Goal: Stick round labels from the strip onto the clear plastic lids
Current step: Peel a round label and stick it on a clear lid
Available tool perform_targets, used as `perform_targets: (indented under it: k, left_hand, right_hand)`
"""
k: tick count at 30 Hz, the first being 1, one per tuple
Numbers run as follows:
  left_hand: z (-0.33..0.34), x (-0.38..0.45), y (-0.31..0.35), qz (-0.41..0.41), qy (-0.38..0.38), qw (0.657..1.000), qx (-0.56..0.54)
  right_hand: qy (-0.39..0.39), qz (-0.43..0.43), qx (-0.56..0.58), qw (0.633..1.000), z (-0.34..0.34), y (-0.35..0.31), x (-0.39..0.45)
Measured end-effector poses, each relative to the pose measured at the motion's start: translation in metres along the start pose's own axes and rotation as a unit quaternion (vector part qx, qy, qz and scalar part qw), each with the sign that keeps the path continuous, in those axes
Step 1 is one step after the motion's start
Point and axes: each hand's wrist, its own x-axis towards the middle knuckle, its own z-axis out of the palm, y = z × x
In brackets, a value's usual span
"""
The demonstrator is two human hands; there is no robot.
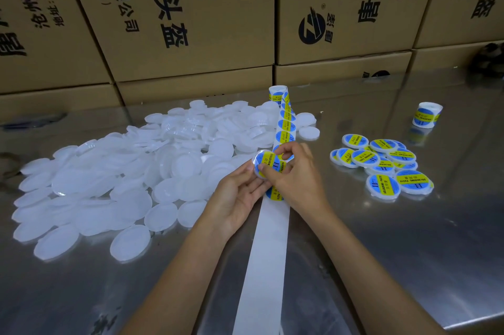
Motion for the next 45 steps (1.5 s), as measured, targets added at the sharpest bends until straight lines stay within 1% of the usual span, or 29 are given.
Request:
perform_targets:
  k: [2,5,7,9,12,15,17,24,27,30,32,34,36,37,39,41,45]
  left_hand:
    - [0.000,-0.001,0.000,-0.005,0.002,1.000,-0.022]
    - [-0.001,-0.003,0.002,-0.018,-0.009,0.999,-0.027]
    - [-0.001,-0.004,0.003,-0.027,-0.019,0.999,-0.028]
    - [-0.001,-0.004,0.004,-0.040,-0.023,0.998,-0.039]
    - [-0.003,-0.005,0.005,-0.052,-0.026,0.998,-0.027]
    - [-0.003,-0.007,0.005,-0.059,-0.032,0.998,-0.014]
    - [-0.003,-0.009,0.006,-0.058,-0.038,0.998,-0.004]
    - [0.001,-0.013,0.006,-0.046,-0.040,0.998,0.025]
    - [0.002,-0.013,0.004,-0.016,-0.030,0.997,0.074]
    - [0.004,-0.014,0.003,0.031,0.005,0.988,0.152]
    - [0.005,-0.015,0.003,0.062,0.017,0.977,0.203]
    - [0.006,-0.016,0.002,0.087,0.018,0.969,0.230]
    - [0.008,-0.017,0.002,0.112,0.027,0.965,0.236]
    - [0.009,-0.016,0.001,0.124,0.035,0.963,0.234]
    - [0.008,-0.014,0.000,0.145,0.056,0.962,0.225]
    - [0.007,-0.013,0.000,0.156,0.079,0.960,0.218]
    - [0.007,-0.012,0.000,0.154,0.106,0.961,0.203]
  right_hand:
    - [-0.001,0.002,0.008,1.000,-0.002,0.002,-0.001]
    - [-0.039,0.015,0.020,0.999,-0.001,0.002,-0.004]
    - [-0.056,0.008,0.010,0.998,0.000,0.002,-0.004]
    - [-0.053,-0.021,-0.023,0.998,-0.001,0.003,-0.003]
    - [-0.050,-0.048,-0.105,0.992,-0.002,0.006,-0.004]
    - [-0.020,-0.060,-0.180,0.982,-0.003,0.007,-0.006]
    - [-0.004,-0.060,-0.186,0.981,-0.003,0.007,-0.007]
    - [0.004,-0.079,-0.218,0.973,-0.005,0.004,-0.011]
    - [0.014,-0.089,-0.225,0.970,-0.005,0.002,-0.011]
    - [0.019,-0.065,-0.234,0.970,-0.005,0.001,-0.009]
    - [0.013,-0.041,-0.203,0.978,-0.006,0.001,-0.009]
    - [0.010,-0.017,-0.142,0.990,-0.007,0.001,-0.009]
    - [0.002,0.004,-0.084,0.996,-0.006,0.003,-0.009]
    - [-0.008,0.009,-0.076,0.997,-0.006,0.004,-0.009]
    - [-0.027,0.017,-0.089,0.996,-0.004,0.005,-0.011]
    - [-0.027,0.012,-0.103,0.994,-0.003,0.006,-0.013]
    - [-0.041,-0.014,-0.089,0.995,-0.003,0.005,-0.013]
